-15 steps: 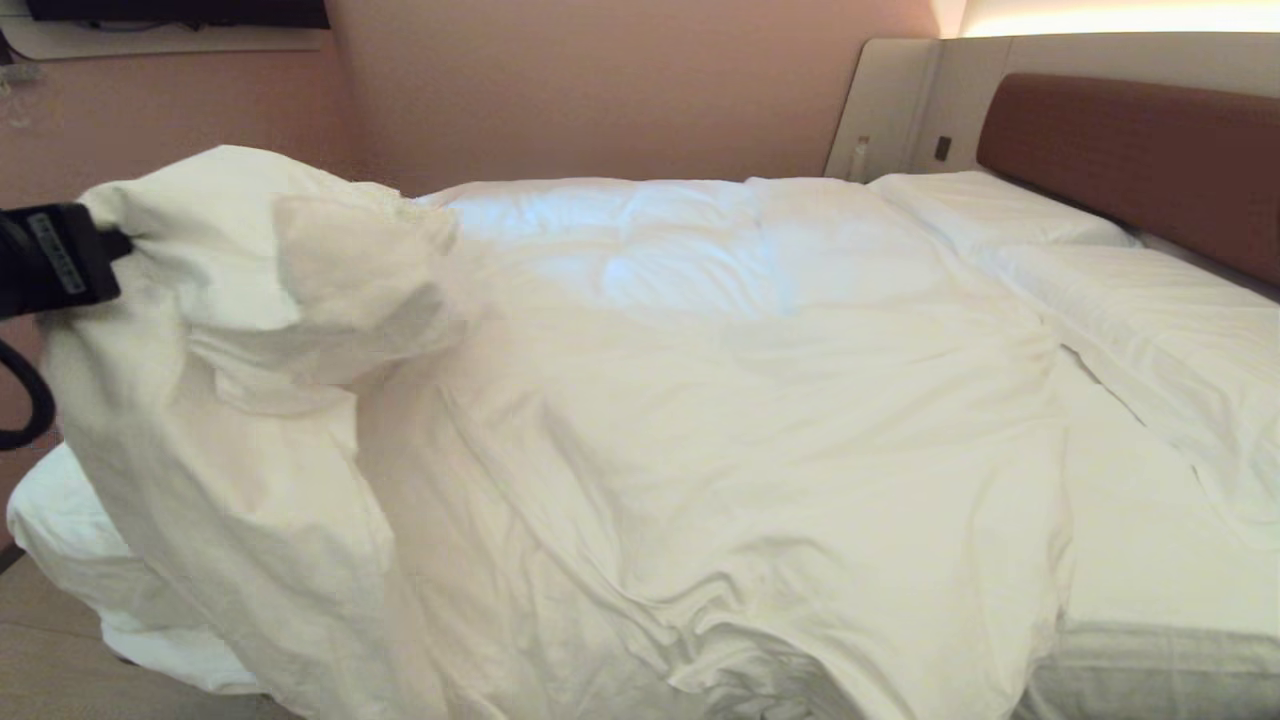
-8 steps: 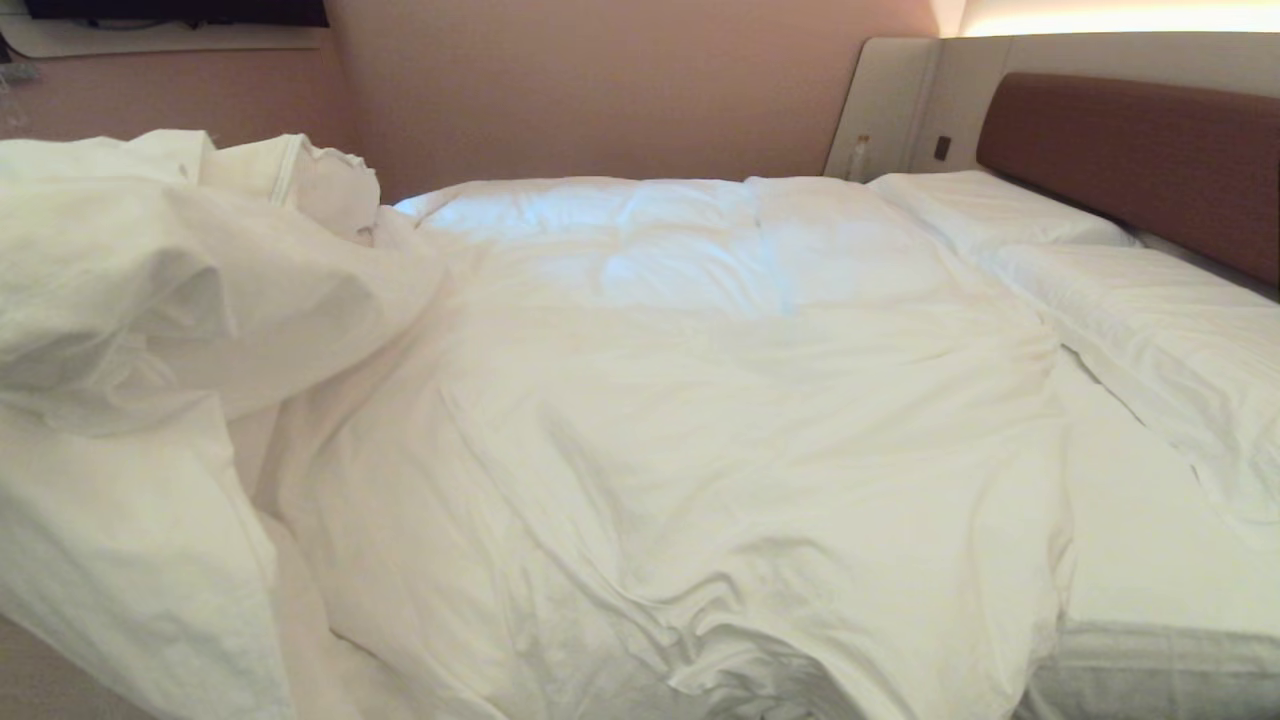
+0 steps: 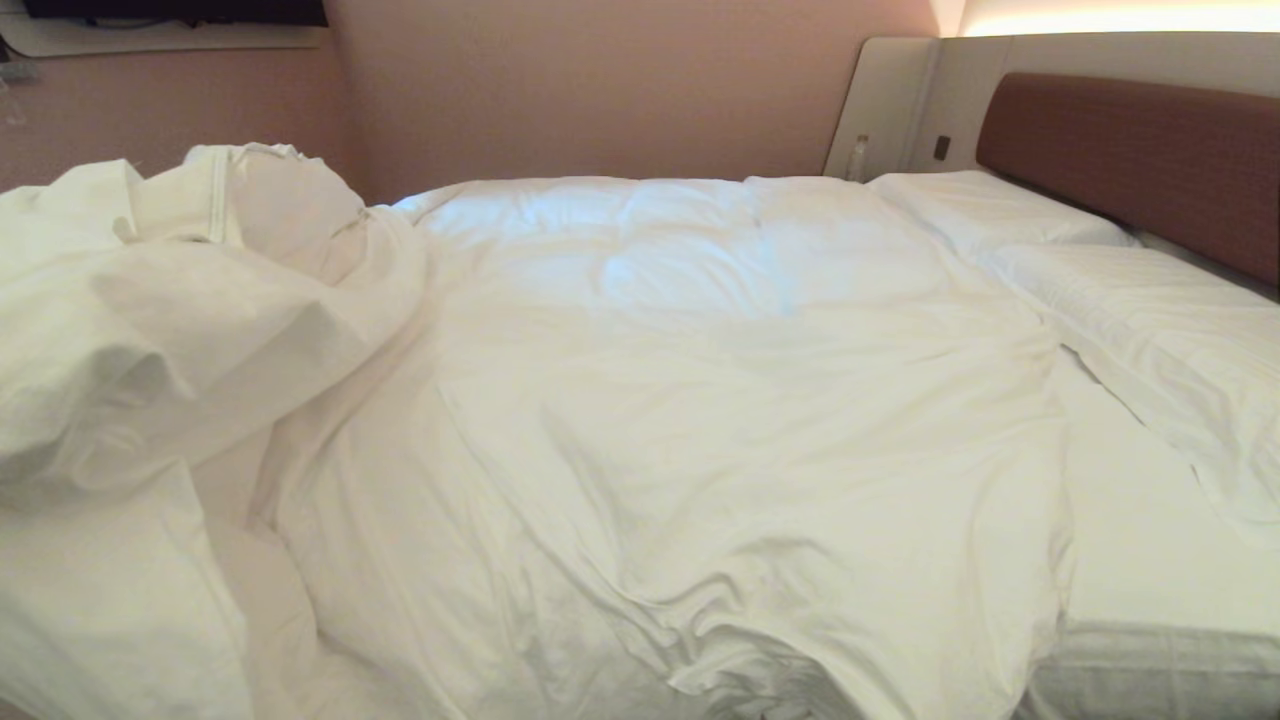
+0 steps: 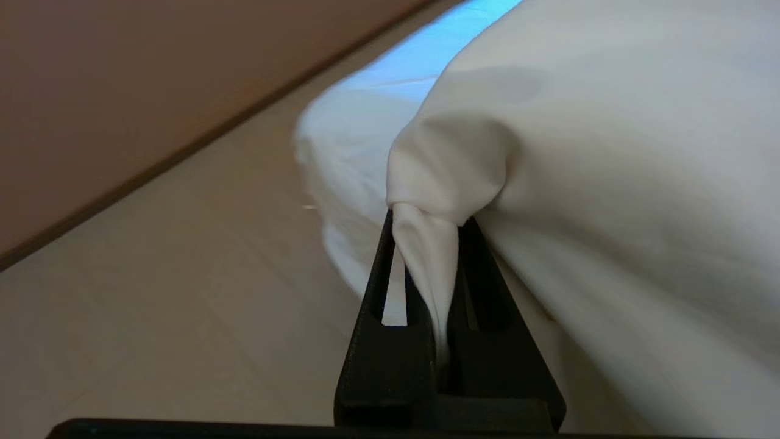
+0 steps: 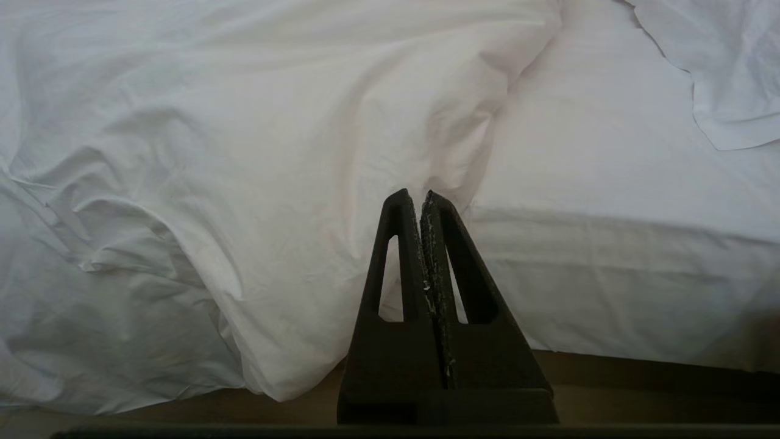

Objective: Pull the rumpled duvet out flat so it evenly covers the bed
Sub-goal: Flatten the corners of the folded blanket

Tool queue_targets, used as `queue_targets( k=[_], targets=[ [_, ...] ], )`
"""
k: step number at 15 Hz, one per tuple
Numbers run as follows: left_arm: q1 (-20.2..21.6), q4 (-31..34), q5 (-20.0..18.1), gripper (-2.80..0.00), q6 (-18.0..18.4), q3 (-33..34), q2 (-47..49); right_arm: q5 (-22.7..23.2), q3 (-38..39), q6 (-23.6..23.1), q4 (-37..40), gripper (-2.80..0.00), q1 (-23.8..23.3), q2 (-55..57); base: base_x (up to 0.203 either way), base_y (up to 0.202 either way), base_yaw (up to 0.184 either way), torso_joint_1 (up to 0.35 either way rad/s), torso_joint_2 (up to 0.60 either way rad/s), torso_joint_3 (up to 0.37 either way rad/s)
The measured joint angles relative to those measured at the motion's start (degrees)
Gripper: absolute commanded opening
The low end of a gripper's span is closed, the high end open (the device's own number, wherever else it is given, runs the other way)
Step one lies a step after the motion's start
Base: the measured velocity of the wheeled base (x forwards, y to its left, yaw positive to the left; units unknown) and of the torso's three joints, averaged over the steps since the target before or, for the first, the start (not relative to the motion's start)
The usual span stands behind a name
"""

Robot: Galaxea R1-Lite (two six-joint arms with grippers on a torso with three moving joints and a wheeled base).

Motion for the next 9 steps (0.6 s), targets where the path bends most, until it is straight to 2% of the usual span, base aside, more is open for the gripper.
queue_targets(
  k=[3,6,9],
  targets=[
    [0.7,-2.4,7.4,-2.80,-0.2,0.5,1.0,0.0,0.0,0.0,0.0,-2.80,0.0,0.0,0.000,0.000,0.000,0.000,0.00,0.000],
    [2.4,-2.9,13.1,-2.80,-0.3,1.4,1.2,0.0,0.0,0.0,0.0,-2.80,0.0,0.0,0.000,0.000,0.000,0.000,0.00,0.000],
    [4.2,-2.9,15.8,-2.80,-0.3,2.1,1.5,0.0,0.0,0.0,0.0,-2.80,0.0,0.0,0.000,0.000,0.000,0.000,0.00,0.000]
  ],
)
